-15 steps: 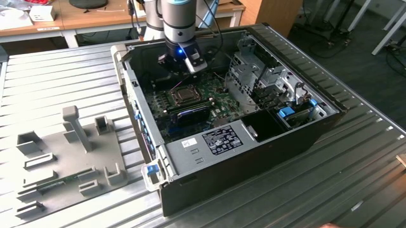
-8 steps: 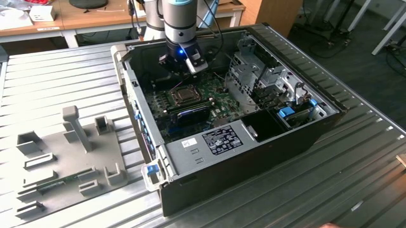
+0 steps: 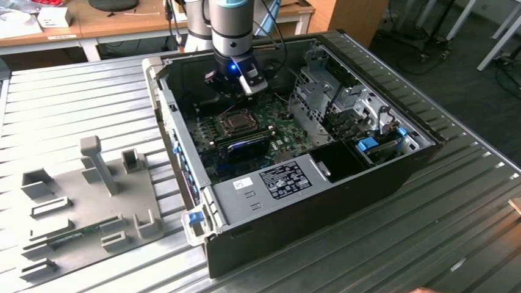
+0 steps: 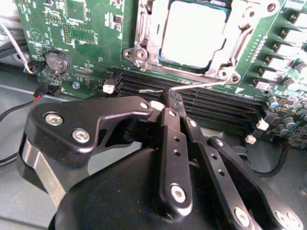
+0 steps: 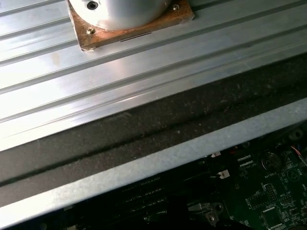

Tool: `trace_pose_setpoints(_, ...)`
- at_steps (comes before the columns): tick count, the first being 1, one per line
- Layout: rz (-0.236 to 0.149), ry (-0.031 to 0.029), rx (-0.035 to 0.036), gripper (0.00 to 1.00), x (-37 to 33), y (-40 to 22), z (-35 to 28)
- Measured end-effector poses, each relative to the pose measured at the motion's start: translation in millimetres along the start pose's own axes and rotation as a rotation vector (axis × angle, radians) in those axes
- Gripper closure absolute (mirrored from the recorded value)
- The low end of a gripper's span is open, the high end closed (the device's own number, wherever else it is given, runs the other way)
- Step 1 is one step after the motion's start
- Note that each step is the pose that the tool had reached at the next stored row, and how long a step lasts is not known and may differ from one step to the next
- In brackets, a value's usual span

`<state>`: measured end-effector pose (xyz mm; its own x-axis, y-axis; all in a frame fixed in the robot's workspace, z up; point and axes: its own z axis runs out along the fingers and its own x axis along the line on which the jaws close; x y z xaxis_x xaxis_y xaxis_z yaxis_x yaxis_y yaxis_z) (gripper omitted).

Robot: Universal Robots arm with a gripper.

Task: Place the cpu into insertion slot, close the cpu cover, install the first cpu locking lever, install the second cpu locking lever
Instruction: 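Install the first cpu locking lever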

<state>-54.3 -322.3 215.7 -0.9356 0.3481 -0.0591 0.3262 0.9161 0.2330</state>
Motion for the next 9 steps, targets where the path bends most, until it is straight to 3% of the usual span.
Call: trace_pose_setpoints(9, -0.001, -0.0025, 0.0077, 0.89, -1.1, -0.2, 2.6)
